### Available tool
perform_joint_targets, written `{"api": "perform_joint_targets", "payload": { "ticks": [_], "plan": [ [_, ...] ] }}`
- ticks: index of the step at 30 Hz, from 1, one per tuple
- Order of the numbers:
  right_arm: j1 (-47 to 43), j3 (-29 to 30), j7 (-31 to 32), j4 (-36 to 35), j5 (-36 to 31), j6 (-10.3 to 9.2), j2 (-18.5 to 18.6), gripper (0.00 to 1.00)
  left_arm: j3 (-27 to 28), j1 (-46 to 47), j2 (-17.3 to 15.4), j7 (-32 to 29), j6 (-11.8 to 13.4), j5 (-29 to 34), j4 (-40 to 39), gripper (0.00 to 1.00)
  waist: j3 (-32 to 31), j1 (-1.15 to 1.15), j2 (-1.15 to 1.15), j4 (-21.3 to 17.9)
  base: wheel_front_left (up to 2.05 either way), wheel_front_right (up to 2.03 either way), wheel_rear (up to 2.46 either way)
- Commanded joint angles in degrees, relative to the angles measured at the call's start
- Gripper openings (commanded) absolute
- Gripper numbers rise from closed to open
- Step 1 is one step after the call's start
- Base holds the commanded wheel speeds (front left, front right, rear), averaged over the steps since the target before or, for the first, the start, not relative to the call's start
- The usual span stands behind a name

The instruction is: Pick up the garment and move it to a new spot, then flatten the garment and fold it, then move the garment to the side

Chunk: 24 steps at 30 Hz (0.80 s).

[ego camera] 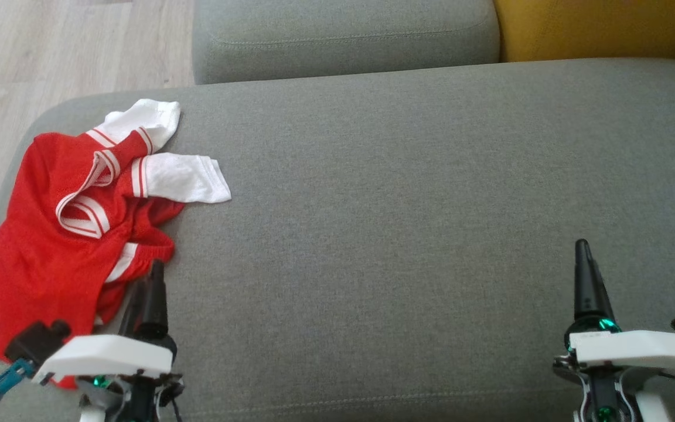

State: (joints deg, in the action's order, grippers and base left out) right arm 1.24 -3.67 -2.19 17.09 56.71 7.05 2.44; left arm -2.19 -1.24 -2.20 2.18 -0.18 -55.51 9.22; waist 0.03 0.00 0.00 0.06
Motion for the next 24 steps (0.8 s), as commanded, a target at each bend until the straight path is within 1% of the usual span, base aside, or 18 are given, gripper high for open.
{"api": "perform_joint_targets", "payload": {
  "ticks": [1,9,12,24],
  "plan": [
    [2.9,-1.4,-0.8,-2.6,-2.6,0.27,0.3,1.0,0.1,1.1,-1.1,0.8,0.5,2.6,-2.7,1.0,0.0,0.0,0.0,0.0,0.0,0.0,0.0],
    [3.2,-3.1,-2.0,-3.2,-7.5,0.29,0.3,1.0,-0.9,1.0,-1.4,2.0,1.9,7.6,-3.7,1.0,0.0,0.0,0.0,0.1,0.0,0.0,0.0],
    [3.3,-4.3,-2.7,-3.4,-10.2,0.3,0.3,1.0,-1.6,1.0,-1.7,2.7,2.8,10.8,-4.5,1.0,0.0,0.0,0.0,0.1,0.0,0.0,0.0],
    [3.5,-8.0,-4.7,-3.7,-18.1,0.32,0.4,1.0,-4.1,0.6,-2.3,4.7,5.0,19.5,-6.8,1.0,-0.4,0.0,0.0,0.4,0.0,0.0,0.0]
  ]
}}
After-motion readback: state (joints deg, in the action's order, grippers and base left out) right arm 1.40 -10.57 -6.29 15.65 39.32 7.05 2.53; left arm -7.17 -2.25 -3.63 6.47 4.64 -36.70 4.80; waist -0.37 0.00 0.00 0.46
